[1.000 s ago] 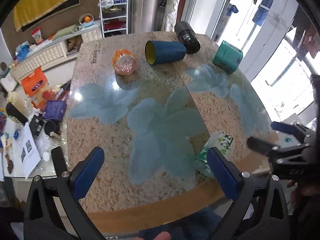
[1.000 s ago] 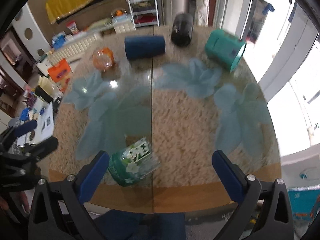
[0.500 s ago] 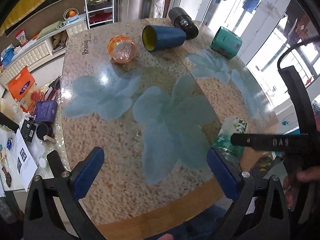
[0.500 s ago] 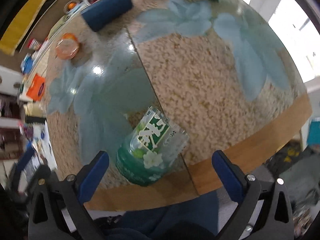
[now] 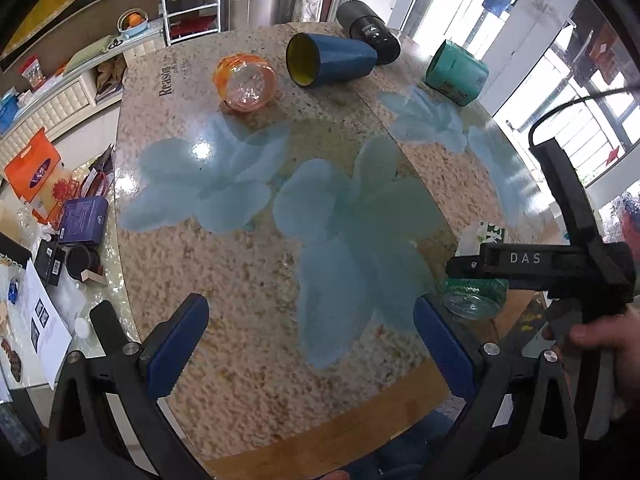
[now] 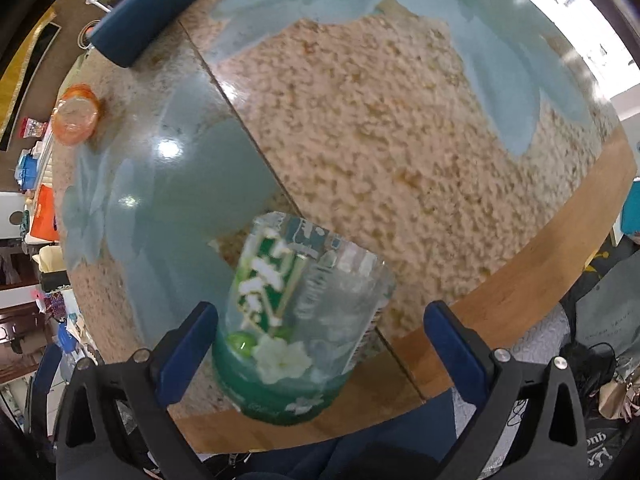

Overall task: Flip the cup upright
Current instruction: 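Grasp the clear cup lying on its side with the right gripper, then lift and rotate the cup with the right gripper, opening facing up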

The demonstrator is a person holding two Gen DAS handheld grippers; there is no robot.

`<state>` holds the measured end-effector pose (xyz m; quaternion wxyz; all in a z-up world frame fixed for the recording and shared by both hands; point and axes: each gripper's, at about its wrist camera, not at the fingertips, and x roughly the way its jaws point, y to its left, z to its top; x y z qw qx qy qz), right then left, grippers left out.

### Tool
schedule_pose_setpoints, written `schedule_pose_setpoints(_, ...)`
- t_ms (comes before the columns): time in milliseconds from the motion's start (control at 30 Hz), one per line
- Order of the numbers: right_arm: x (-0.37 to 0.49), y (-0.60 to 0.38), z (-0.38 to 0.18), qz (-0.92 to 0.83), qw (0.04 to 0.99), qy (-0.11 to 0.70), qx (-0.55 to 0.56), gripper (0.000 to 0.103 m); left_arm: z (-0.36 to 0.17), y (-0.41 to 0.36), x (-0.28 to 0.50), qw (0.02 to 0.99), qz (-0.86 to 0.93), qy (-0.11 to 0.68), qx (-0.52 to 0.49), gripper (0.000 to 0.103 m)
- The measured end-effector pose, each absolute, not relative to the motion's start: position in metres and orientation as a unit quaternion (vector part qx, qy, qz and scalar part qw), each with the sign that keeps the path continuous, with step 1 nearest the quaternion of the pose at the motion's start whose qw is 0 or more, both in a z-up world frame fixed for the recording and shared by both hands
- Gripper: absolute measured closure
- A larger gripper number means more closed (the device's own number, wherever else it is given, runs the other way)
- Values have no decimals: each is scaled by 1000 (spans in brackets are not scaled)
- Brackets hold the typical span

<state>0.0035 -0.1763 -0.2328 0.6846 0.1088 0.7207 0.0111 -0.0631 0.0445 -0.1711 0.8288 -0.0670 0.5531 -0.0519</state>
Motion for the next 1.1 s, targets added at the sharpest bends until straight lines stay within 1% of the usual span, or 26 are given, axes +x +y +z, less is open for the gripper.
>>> schedule_pose_setpoints(33,3,-177,-236,10,682,723,109,1,-172,45,-63,828,-50,555,-69,0)
schedule_pose_setpoints(100,1,-179,-241,12,680,725,106,18,-174,46,-62,827,-48,556,-71,0)
schedule_pose_setpoints(133,2,-178,-240,11,682,724,99,23,-174,46,-62,826,-48,557,-71,0)
schedule_pose_setpoints(167,4,-179,-240,14,688,721,87,35,-174,46,-62,826,-47,557,-72,0)
schedule_pose_setpoints(200,5,-178,-239,19,690,719,82,39,-174,46,-62,826,-46,557,-72,0)
schedule_pose_setpoints(433,16,-186,-230,55,698,710,78,41,-173,39,-62,826,-37,557,-73,0)
schedule_pose_setpoints(567,30,-181,-211,82,734,673,43,41,-172,34,-59,827,-27,558,-71,0)
schedule_pose_setpoints(800,48,-164,-179,167,816,553,-18,41,-172,22,-40,833,-3,549,-62,0)
schedule_pose_setpoints(967,55,-163,-173,204,847,489,-42,41,-178,15,-23,836,9,544,-73,0)
schedule_pose_setpoints(1100,57,-166,-180,224,868,438,-74,41,-187,13,-17,834,17,545,-88,0)
